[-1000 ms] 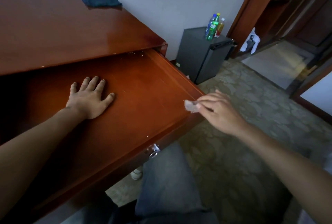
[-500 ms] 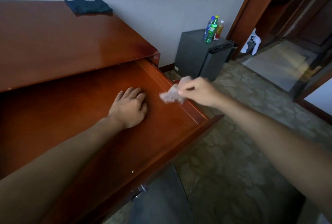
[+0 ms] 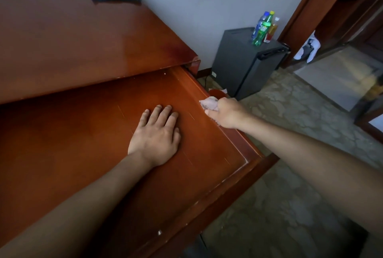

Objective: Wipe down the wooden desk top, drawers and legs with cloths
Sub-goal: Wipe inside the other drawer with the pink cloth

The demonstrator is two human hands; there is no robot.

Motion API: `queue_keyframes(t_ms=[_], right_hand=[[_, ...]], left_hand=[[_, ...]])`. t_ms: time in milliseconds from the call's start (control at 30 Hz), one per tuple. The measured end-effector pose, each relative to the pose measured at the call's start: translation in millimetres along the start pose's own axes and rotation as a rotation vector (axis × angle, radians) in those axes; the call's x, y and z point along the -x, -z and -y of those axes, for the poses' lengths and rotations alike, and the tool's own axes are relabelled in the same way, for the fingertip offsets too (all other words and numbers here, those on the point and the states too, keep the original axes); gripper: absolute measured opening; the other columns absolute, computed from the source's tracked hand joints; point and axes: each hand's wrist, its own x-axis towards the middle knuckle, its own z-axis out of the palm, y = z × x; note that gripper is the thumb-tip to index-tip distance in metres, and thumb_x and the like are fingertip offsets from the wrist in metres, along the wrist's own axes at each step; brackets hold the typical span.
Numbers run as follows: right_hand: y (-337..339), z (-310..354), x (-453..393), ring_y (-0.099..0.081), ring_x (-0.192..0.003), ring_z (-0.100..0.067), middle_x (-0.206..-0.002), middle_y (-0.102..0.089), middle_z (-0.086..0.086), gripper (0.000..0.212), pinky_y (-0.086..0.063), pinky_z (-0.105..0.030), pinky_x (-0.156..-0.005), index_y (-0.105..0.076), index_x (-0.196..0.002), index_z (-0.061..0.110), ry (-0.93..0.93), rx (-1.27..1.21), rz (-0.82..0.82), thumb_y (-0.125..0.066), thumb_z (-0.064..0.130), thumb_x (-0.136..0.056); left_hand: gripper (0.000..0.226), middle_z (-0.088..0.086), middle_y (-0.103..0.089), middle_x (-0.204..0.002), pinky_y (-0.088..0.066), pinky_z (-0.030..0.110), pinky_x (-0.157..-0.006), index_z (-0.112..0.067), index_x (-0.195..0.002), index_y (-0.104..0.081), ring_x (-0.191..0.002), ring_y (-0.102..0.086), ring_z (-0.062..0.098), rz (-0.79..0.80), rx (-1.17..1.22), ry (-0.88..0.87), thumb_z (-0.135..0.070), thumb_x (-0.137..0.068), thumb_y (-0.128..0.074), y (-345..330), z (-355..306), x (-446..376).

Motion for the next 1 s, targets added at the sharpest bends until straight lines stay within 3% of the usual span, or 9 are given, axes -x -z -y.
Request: queue_keyframes(t_ms=[267, 333, 400, 467, 633, 767, 833, 933, 1000], right_hand=[[-2, 32, -30, -0.068, -0.074, -0.024, -0.083, -0.07, -0.006, 0.052, -0.06, -0.039, -0.072, -0.07, -0.098, 0.009, -0.02, -0.028, -0.173, -0.051, 0.057, -0.101], [2, 24, -28, -0.069, -0.083, -0.02, -0.089, -0.073, -0.002, 0.059, -0.057, -0.037, -0.08, -0.073, -0.1, 0.014, 0.02, -0.139, -0.037, -0.047, 0.067, -0.097], [11, 13, -16, -0.065, -0.105, -0.013, -0.114, -0.072, 0.004, 0.066, -0.047, -0.035, -0.097, -0.071, -0.117, 0.024, 0.015, -0.384, 0.175, -0.035, 0.076, -0.096], [11, -2, -4, -0.061, -0.117, -0.014, -0.126, -0.069, 0.002, 0.057, -0.042, -0.038, -0.108, -0.068, -0.123, 0.025, 0.022, -0.524, 0.235, -0.034, 0.065, -0.102], [-1, -27, 42, -0.067, -0.077, -0.013, -0.079, -0.069, 0.006, 0.031, -0.052, -0.033, -0.073, -0.064, -0.088, 0.033, 0.115, -0.161, 0.126, -0.043, 0.047, -0.107], [0, -51, 73, -0.063, -0.071, -0.013, -0.079, -0.064, 0.004, 0.028, -0.051, -0.032, -0.064, -0.058, -0.091, 0.021, 0.076, 0.125, 0.166, -0.054, 0.047, -0.102], [7, -62, 86, -0.066, -0.077, -0.014, -0.081, -0.068, 0.002, 0.024, -0.052, -0.03, -0.07, -0.063, -0.086, 0.022, 0.076, 0.104, 0.304, -0.063, 0.042, -0.098], [31, -74, 100, -0.069, -0.1, -0.013, -0.103, -0.075, -0.001, 0.029, -0.053, -0.028, -0.094, -0.071, -0.105, 0.017, -0.016, -0.2, 0.533, -0.066, 0.044, -0.097], [44, -78, 102, -0.066, -0.097, -0.016, -0.101, -0.073, -0.012, 0.034, -0.053, -0.028, -0.088, -0.067, -0.105, 0.004, -0.124, -0.457, 0.539, -0.063, 0.038, -0.101]], left_hand=[[0.071, 0.0, -0.014, -0.172, -0.002, 0.048, -0.129, -0.028, -0.164, -0.021, -0.16, -0.002, 0.022, -0.017, 0.009, 0.002, -0.054, -0.1, -0.006, 0, 2, -3], [0.07, 0.0, -0.018, -0.171, -0.005, 0.048, -0.129, -0.028, -0.162, -0.025, -0.16, -0.006, 0.022, -0.028, 0.004, 0.0, -0.055, -0.099, -0.009, 0, 5, -4], [0.069, 0.0, -0.022, -0.17, -0.007, 0.049, -0.129, -0.028, -0.16, -0.028, -0.159, -0.01, 0.023, -0.033, -0.001, -0.006, -0.056, -0.099, -0.012, -1, 8, -6], [0.069, 0.001, -0.025, -0.169, -0.008, 0.049, -0.128, -0.028, -0.159, -0.029, -0.158, -0.012, 0.023, -0.035, 0.0, -0.004, -0.057, -0.099, -0.013, -1, 10, -7], [0.067, 0.001, -0.028, -0.167, -0.009, 0.049, -0.128, -0.028, -0.157, -0.032, -0.157, -0.015, 0.024, -0.05, 0.009, -0.019, -0.057, -0.099, -0.016, 0, 10, -5], [0.062, 0.0, -0.024, -0.169, -0.006, 0.048, -0.129, -0.029, -0.159, -0.029, -0.158, -0.011, 0.023, -0.034, 0.01, -0.022, -0.056, -0.104, -0.021, 0, 6, 1], [0.062, 0.0, -0.023, -0.17, -0.005, 0.048, -0.129, -0.029, -0.16, -0.029, -0.159, -0.01, 0.024, -0.035, 0.015, -0.02, -0.055, -0.104, -0.02, -1, 2, 4], [0.063, 0.001, -0.021, -0.171, -0.004, 0.048, -0.129, -0.028, -0.161, -0.028, -0.159, -0.009, 0.024, -0.033, 0.016, -0.021, -0.055, -0.105, -0.019, -2, -1, 7], [0.063, 0.001, -0.021, -0.171, -0.004, 0.048, -0.129, -0.028, -0.161, -0.027, -0.159, -0.009, 0.024, -0.033, 0.018, -0.016, -0.055, -0.105, -0.019, -2, -1, 8]])
